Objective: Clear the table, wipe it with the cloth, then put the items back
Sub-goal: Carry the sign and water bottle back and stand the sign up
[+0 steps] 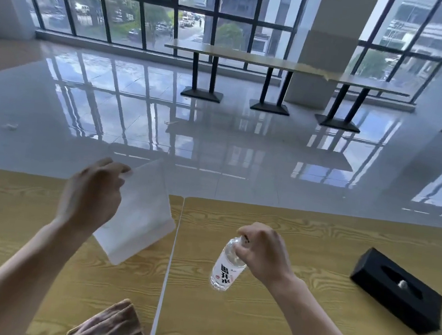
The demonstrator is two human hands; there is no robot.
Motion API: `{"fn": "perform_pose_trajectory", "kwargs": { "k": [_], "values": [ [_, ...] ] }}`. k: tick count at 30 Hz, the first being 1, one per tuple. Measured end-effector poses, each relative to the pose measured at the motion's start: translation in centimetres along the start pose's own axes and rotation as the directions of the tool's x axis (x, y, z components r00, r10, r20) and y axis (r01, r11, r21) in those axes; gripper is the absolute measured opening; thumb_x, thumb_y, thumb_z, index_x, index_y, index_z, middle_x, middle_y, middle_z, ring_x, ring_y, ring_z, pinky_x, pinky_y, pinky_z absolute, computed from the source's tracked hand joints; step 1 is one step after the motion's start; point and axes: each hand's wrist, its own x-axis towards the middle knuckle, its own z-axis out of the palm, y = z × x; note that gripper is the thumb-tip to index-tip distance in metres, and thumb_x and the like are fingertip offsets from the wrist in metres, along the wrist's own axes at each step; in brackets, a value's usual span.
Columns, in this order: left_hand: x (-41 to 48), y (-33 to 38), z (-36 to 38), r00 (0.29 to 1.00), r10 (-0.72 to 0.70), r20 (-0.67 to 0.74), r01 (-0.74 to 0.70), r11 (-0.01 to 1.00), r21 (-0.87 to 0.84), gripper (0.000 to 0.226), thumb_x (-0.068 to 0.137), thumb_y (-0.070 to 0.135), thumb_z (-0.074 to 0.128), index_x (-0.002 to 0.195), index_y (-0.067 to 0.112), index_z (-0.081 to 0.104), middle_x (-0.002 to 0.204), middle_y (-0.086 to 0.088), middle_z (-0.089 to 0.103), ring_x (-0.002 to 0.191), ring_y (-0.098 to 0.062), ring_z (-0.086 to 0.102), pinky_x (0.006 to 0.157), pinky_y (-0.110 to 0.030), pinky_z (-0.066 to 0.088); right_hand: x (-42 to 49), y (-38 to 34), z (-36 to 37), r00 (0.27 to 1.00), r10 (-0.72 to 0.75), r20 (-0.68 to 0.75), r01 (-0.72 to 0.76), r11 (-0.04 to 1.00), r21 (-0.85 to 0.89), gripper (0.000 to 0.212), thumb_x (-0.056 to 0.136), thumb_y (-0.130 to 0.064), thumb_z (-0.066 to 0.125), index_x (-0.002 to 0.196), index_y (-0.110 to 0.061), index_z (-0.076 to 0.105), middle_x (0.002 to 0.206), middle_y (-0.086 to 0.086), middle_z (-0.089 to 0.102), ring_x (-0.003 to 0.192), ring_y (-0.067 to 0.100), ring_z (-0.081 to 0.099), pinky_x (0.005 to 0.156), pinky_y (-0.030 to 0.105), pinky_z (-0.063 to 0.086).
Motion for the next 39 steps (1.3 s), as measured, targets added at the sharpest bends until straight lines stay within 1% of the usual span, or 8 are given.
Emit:
{"fn": "perform_pose_trajectory", "kwargs": {
  "k": [5, 10, 15, 18, 23, 29, 36, 39],
  "values": [
    [-1.5, 8.7, 4.3, 0.999, 0.05, 0.02, -0.05, 0.999, 0.0, 0.027, 0.081, -0.002, 0.063, 0.097, 0.018, 0.072, 0.09, -0.006, 0.068, 0.079, -0.037, 0.066, 0.064, -0.036, 0.048, -2.9, 7.8, -3.5, 0.999, 0.044, -0.005, -0.044, 0.999, 0.015, 0.015, 0.074, -0.02, 0.072, 0.087, -0.014, 0.074, 0.082, 0.001, 0.067, 0.076, 0.021, 0.062, 0.064, 0.033, 0.051],
    [-3.3, 17.9, 8.9, 0.994, 0.053, 0.092, -0.046, 0.996, -0.073, 0.028, 0.079, -0.009, 0.064, 0.099, 0.008, 0.072, 0.091, -0.012, 0.067, 0.084, -0.041, 0.065, 0.068, -0.043, 0.05, -5.8, 15.8, -6.8, 0.997, 0.078, 0.006, -0.078, 0.997, -0.01, 0.016, 0.077, -0.023, 0.069, 0.087, -0.011, 0.072, 0.084, 0.002, 0.068, 0.077, 0.021, 0.062, 0.066, 0.037, 0.052],
    [-4.7, 24.8, 13.1, 0.989, 0.062, 0.135, -0.049, 0.995, -0.092, 0.03, 0.08, -0.007, 0.061, 0.102, 0.01, 0.072, 0.089, -0.009, 0.065, 0.083, -0.038, 0.063, 0.063, -0.037, 0.044, -8.1, 22.2, -9.6, 0.99, 0.138, 0.0, -0.138, 0.99, -0.031, 0.012, 0.08, -0.018, 0.068, 0.089, -0.011, 0.073, 0.082, 0.002, 0.066, 0.076, 0.02, 0.06, 0.063, 0.031, 0.048],
    [-5.2, 27.8, 15.3, 0.982, 0.087, 0.166, -0.069, 0.991, -0.111, 0.031, 0.079, -0.009, 0.062, 0.103, 0.008, 0.072, 0.089, -0.009, 0.065, 0.083, -0.036, 0.062, 0.061, -0.032, 0.038, -8.7, 25.0, -10.3, 0.982, 0.191, 0.006, -0.191, 0.98, -0.051, 0.012, 0.079, -0.019, 0.066, 0.085, -0.01, 0.071, 0.081, 0.001, 0.066, 0.076, 0.02, 0.06, 0.065, 0.032, 0.051],
    [-5.2, 31.3, 18.1, 0.968, 0.116, 0.223, -0.085, 0.986, -0.145, 0.032, 0.08, -0.008, 0.06, 0.101, 0.013, 0.071, 0.094, -0.004, 0.065, 0.089, -0.033, 0.061, 0.062, -0.032, 0.04, -9.0, 27.8, -10.7, 0.969, 0.246, -0.011, -0.246, 0.968, -0.05, 0.012, 0.08, -0.016, 0.066, 0.09, -0.012, 0.074, 0.078, -0.002, 0.061, 0.074, 0.017, 0.054, 0.058, 0.018, 0.032],
    [-3.7, 32.5, 19.8, 0.962, 0.14, 0.236, -0.108, 0.984, -0.142, 0.034, 0.078, -0.01, 0.061, 0.098, 0.014, 0.072, 0.089, -0.002, 0.064, 0.086, -0.032, 0.062, 0.058, -0.03, 0.038, -8.7, 28.6, -9.8, 0.96, 0.28, 0.026, -0.278, 0.958, -0.076, 0.016, 0.084, -0.017, 0.06, 0.091, -0.01, 0.073, 0.085, 0.004, 0.065, 0.086, 0.021, 0.061, 0.072, 0.031, 0.051],
    [-2.2, 32.5, 20.7, 0.948, 0.172, 0.267, -0.137, 0.98, -0.145, 0.036, 0.074, -0.012, 0.063, 0.098, 0.014, 0.071, 0.084, -0.001, 0.06, 0.082, -0.031, 0.06, 0.057, -0.029, 0.035, -7.4, 28.5, -9.9, 0.946, 0.323, 0.005, -0.322, 0.945, -0.057, 0.021, 0.084, -0.02, 0.067, 0.103, -0.014, 0.074, 0.093, 0.002, 0.068, 0.091, 0.02, 0.062, 0.075, 0.025, 0.046],
    [-1.7, 32.4, 20.9, 0.947, 0.179, 0.265, -0.142, 0.978, -0.154, 0.036, 0.075, -0.011, 0.062, 0.098, 0.015, 0.071, 0.082, 0.0, 0.058, 0.08, -0.031, 0.06, 0.056, -0.029, 0.034, -7.3, 28.5, -9.9, 0.944, 0.331, 0.006, -0.33, 0.942, -0.063, 0.021, 0.084, -0.021, 0.067, 0.103, -0.014, 0.074, 0.091, 0.001, 0.067, 0.089, 0.019, 0.062, 0.076, 0.027, 0.049]
  ]
}}
